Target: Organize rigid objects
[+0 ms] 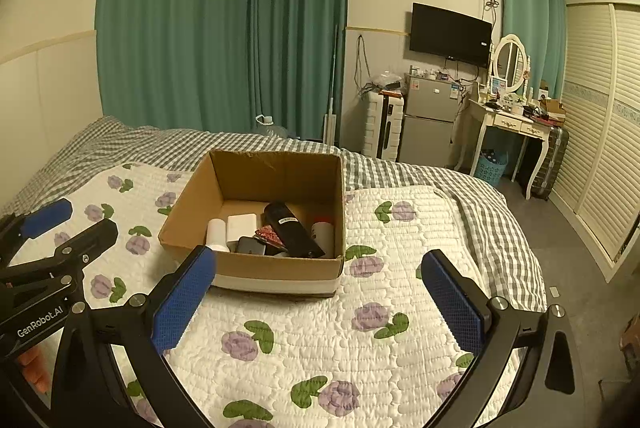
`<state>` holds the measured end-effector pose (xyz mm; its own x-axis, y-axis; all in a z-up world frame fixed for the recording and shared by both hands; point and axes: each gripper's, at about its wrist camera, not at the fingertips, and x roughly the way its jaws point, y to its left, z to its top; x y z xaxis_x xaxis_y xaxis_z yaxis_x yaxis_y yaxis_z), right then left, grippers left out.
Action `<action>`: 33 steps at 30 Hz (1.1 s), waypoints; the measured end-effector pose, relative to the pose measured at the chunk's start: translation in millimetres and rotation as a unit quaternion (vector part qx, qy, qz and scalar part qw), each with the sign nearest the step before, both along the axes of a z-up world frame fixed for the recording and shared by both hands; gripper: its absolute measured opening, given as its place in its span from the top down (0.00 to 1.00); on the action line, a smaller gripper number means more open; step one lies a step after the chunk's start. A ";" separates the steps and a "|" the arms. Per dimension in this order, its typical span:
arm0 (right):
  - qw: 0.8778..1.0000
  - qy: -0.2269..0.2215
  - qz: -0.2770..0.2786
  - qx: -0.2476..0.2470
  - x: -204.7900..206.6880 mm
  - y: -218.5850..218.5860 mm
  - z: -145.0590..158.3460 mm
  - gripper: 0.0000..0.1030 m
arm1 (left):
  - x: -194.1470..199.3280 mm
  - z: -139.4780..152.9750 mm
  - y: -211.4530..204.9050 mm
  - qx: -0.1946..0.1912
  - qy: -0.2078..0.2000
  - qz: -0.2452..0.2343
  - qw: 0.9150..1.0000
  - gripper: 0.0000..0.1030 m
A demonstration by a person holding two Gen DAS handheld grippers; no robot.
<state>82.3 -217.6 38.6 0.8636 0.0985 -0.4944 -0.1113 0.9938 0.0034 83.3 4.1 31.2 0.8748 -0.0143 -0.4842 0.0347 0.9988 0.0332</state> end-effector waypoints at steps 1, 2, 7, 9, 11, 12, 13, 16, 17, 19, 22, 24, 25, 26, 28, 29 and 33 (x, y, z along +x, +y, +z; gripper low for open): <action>1.000 0.001 0.000 0.000 0.0 -0.4 -0.5 0.00 | 0.2 0.0 0.1 0.001 0.000 0.000 1.000 0.28; 1.000 0.001 0.000 -0.001 -0.2 -0.7 -1.2 0.00 | 0.3 0.2 0.5 0.000 0.001 0.000 1.000 0.28; 1.000 0.002 0.001 -0.002 -0.3 -1.8 -2.6 0.00 | 0.3 -0.5 0.7 0.000 0.002 0.000 1.000 0.28; 1.000 0.003 0.001 -0.002 -0.4 -2.2 -2.7 0.00 | -0.1 -0.9 0.5 -0.001 0.002 -0.001 1.000 0.28; 1.000 0.003 0.000 -0.001 -0.7 -2.9 -3.1 0.00 | -0.2 -0.8 -0.2 0.002 0.001 -0.001 1.000 0.28; 1.000 0.003 0.000 -0.001 -0.4 -2.8 -3.2 0.00 | 0.0 -1.1 -0.2 0.002 0.002 -0.002 1.000 0.28; 1.000 0.003 0.001 -0.002 -0.2 -2.2 -2.8 0.00 | -0.4 -1.5 0.6 0.002 0.002 0.000 1.000 0.28; 1.000 0.004 0.001 -0.002 0.0 -2.2 -2.8 0.00 | -0.6 -2.0 0.6 0.002 0.004 -0.002 1.000 0.28; 1.000 0.004 0.001 -0.002 -0.6 -3.1 -3.2 0.00 | -0.1 -2.1 0.6 0.002 0.004 -0.001 1.000 0.28; 1.000 0.004 0.001 -0.002 -0.2 -2.9 -3.3 0.00 | -0.3 -2.1 0.3 0.003 0.005 -0.002 1.000 0.28; 1.000 0.004 0.001 -0.002 -0.8 -3.1 -3.6 0.00 | -0.2 -2.5 0.1 0.003 0.007 -0.003 1.000 0.28; 1.000 0.005 0.002 -0.002 -0.4 -2.8 -3.5 0.00 | -0.2 -2.4 -0.2 0.003 0.006 -0.004 1.000 0.28; 1.000 0.005 0.001 -0.002 -0.1 -2.3 -3.7 0.00 | -0.3 -2.3 -0.3 0.004 0.007 -0.005 1.000 0.28; 1.000 0.005 0.001 -0.002 -0.1 -2.3 -3.7 0.00 | 0.0 -2.2 -0.4 0.004 0.006 -0.004 1.000 0.28; 1.000 0.005 0.001 -0.001 -0.6 -3.1 -4.0 0.00 | 0.0 -2.2 -0.5 0.003 0.007 -0.005 1.000 0.28; 1.000 0.005 0.001 -0.001 -0.8 -3.3 -4.2 0.00 | 0.2 -1.9 -0.6 0.003 0.007 -0.005 1.000 0.28; 1.000 0.006 0.002 -0.002 -0.3 -2.9 -3.8 0.00 | 0.6 -1.3 0.8 -0.001 0.009 -0.001 1.000 0.28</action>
<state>82.0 -220.5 34.8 0.8577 0.1001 -0.5043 -0.1152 0.9933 0.0013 83.9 4.9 29.8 0.8658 -0.0171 -0.5001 0.0371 0.9989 0.0299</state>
